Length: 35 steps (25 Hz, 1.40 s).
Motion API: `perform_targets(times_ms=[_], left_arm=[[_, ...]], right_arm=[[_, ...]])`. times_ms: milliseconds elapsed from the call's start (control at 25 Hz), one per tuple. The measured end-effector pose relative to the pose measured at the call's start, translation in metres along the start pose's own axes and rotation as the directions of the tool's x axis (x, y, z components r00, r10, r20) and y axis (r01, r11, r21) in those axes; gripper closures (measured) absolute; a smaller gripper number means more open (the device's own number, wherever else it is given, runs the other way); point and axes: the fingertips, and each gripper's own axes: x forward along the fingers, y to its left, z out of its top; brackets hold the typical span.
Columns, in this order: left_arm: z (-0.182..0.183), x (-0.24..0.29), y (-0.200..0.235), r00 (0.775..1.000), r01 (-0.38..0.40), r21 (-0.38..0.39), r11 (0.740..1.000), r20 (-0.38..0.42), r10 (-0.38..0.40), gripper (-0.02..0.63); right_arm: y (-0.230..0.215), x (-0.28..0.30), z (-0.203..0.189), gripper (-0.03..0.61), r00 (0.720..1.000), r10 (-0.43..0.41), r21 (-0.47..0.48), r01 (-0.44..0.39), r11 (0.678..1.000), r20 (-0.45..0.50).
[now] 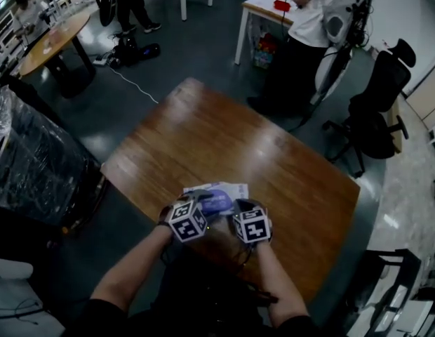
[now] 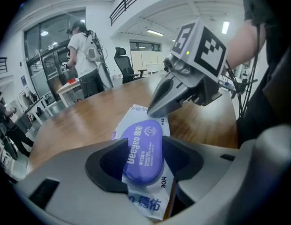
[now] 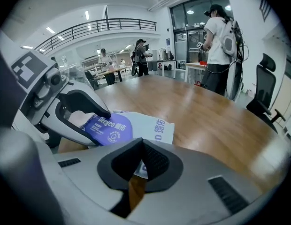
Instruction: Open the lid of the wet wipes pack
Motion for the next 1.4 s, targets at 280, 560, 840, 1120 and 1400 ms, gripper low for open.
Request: perform_targets(times_ms=[280,560,840,1120,1400], left_arm=[[-0.005,0.0,0.001,0.999,0.038,0.071,0.997,-0.033,-0.036,0.399],[-0.005,0.003,0.001,0.998,0.062,0.028,0.998,-0.025,-0.061,0.397],[-0.002,0.0,0.009,0.984,0.176,-0.101,0.979,0.007,-0.176,0.394],[0.015,-0.015,0.01,0.951,0.307,-0.154,0.939,0.089,-0.296,0.464],[0.042,-0.037,0.032,0.948,0.286,-0.108,0.952,0.178,-0.264,0.574]], right_arm=[[0.001,0.005,0.0,0.567,1.0,0.008,0.014,-0.007,1.0,-0.011],[-0.004,0.007,-0.006,0.568,1.0,0.022,0.046,-0.022,0.999,-0.002],[-0.002,0.007,-0.002,0.568,0.999,0.041,0.082,-0.042,0.996,0.019],[-0.002,0.007,-0.003,0.568,0.999,0.035,0.09,-0.037,0.995,0.022],[-0.003,0.009,-0.002,0.566,0.999,0.034,0.095,-0.036,0.995,0.022]])
